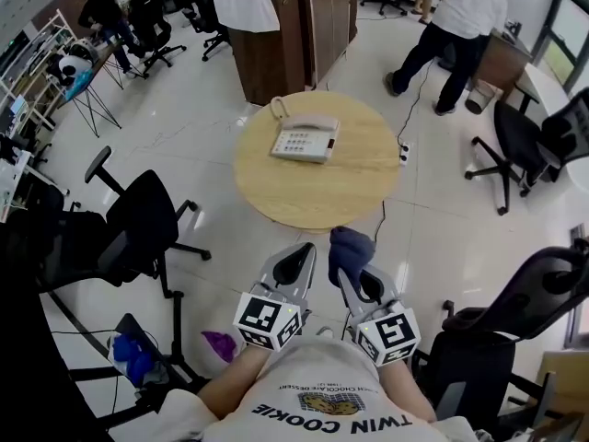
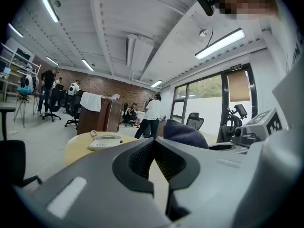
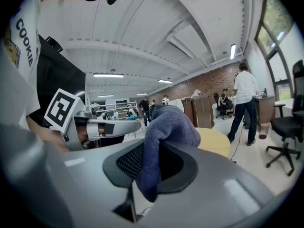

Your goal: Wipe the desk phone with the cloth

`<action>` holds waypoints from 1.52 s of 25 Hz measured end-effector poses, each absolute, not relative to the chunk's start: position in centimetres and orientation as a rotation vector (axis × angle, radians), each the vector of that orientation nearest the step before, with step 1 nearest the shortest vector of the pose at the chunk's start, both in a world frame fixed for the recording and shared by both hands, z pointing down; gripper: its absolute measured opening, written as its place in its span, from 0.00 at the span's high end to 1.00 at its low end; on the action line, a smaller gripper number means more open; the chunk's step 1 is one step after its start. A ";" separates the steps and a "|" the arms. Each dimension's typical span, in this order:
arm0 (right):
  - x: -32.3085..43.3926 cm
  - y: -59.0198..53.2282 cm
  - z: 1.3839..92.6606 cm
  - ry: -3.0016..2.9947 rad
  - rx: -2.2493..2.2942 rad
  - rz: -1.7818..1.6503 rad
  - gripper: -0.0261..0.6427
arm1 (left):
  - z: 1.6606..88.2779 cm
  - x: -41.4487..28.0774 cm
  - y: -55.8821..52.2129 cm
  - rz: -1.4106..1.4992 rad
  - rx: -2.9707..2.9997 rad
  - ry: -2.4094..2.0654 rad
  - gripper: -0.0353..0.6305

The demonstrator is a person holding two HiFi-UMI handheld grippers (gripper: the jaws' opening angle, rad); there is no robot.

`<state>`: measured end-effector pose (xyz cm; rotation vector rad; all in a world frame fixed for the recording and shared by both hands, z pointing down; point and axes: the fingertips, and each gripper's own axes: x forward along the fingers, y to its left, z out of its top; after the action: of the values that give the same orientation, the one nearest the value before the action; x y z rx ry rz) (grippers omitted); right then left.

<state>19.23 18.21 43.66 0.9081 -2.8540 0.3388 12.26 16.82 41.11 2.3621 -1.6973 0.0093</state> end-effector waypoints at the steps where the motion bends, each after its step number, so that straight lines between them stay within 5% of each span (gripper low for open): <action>1: 19.0 17.8 43.7 -2.853 0.905 0.333 0.86 | 41.2 12.0 16.5 0.006 2.361 -1.700 0.96; 38: -3.5 -5.9 46.2 -2.675 1.022 0.425 0.86 | 46.2 -7.2 -6.3 -0.005 2.401 -1.389 0.96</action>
<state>-3.54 -5.87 46.25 1.0215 -2.6755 0.4249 -7.20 -6.31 46.16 2.4010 -1.3891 -0.0054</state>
